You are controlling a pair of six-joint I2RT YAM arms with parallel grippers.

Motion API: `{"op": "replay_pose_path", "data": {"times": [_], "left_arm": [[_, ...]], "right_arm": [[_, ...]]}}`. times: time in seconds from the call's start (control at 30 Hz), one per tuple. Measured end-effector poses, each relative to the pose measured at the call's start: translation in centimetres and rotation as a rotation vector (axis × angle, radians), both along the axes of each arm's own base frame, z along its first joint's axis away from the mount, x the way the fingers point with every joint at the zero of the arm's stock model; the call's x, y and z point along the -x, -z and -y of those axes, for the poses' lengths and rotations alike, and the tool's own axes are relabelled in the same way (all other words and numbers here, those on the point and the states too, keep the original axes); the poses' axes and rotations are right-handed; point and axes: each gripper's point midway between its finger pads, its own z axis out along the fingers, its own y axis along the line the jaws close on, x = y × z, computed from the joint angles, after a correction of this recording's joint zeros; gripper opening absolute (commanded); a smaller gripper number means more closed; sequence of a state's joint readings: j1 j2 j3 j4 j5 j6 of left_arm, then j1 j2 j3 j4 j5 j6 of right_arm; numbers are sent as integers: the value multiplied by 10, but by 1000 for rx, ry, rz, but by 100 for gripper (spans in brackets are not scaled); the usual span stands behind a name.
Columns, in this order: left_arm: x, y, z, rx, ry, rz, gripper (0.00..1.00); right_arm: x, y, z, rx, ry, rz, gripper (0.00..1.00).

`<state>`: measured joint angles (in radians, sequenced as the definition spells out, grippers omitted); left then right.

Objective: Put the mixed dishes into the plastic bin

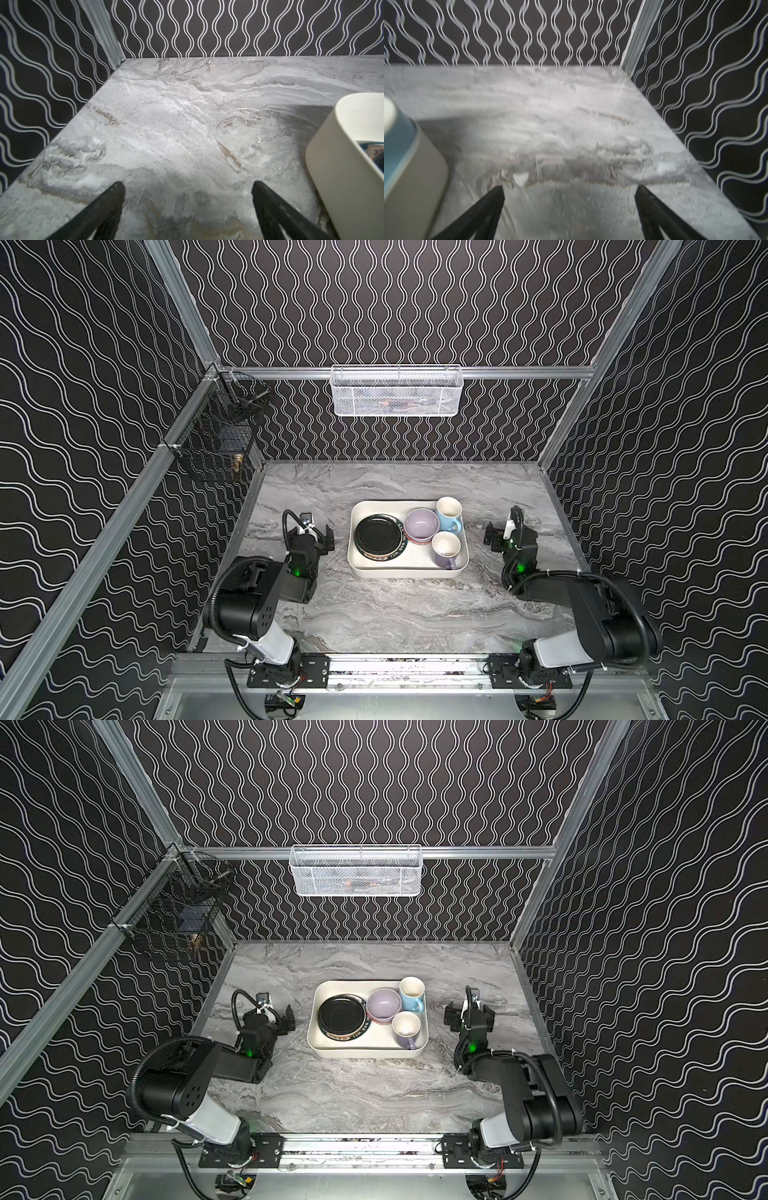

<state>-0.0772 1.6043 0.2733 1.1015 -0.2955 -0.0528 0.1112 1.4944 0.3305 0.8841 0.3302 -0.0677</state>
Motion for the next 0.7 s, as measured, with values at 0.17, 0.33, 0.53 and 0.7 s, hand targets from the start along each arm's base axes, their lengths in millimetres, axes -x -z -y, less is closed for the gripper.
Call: {"op": "replay_pose_path", "data": {"times": [0.17,0.33,0.53,0.7], "left_arm": [[-3,4,8,17,57,14,99],[-6,0,15,21,102,27,99],[-7,-1,18,20,122,32,99],[-6,-1,18,20,123,32,99]], "right_arm": [[9,-2,30,-67,69,87,100],[3,-10,28,-99,27,120,100],[2,-13,24,-122,4,140,100],[2,-13,24,-123,2,145,100]]}}
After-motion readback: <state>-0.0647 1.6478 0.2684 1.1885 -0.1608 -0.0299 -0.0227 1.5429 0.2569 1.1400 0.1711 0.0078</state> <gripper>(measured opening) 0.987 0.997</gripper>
